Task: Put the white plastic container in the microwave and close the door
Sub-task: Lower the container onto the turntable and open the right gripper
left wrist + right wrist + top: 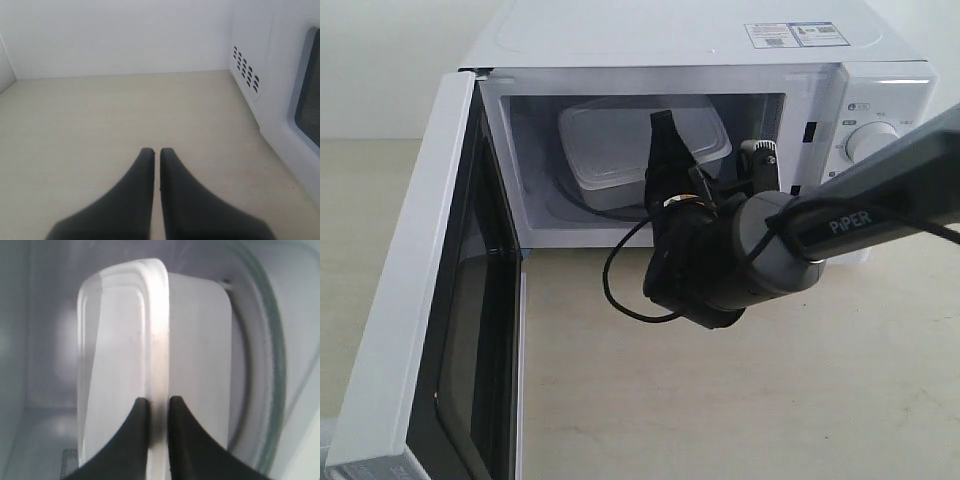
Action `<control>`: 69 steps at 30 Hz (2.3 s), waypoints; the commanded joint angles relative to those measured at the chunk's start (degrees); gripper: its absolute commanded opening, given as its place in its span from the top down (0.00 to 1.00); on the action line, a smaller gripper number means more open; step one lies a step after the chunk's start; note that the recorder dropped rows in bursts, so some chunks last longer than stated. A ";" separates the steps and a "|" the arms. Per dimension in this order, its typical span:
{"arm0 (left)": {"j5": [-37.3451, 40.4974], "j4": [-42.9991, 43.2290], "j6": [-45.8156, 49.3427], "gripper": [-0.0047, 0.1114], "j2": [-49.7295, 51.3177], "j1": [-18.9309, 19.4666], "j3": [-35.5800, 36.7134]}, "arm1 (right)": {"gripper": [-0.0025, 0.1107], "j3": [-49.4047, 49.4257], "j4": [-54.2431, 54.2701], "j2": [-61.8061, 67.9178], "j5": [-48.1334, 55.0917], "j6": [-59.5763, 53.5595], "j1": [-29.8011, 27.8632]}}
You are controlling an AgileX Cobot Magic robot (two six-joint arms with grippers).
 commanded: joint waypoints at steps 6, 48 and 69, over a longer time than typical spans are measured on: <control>0.03 -0.53 -0.57 0.92 -0.18 -0.02 0.20 | 0.53 -0.31 0.23 -0.15 -2.60 -2.91 0.00; 0.03 -0.53 -0.57 0.92 -0.18 -0.02 0.20 | 0.98 1.67 -31.94 7.52 -5.66 -52.95 -1.87; 0.03 -0.53 -0.57 0.92 -0.18 -0.02 0.20 | 0.98 -5.10 -29.05 8.08 2.13 -54.75 -4.04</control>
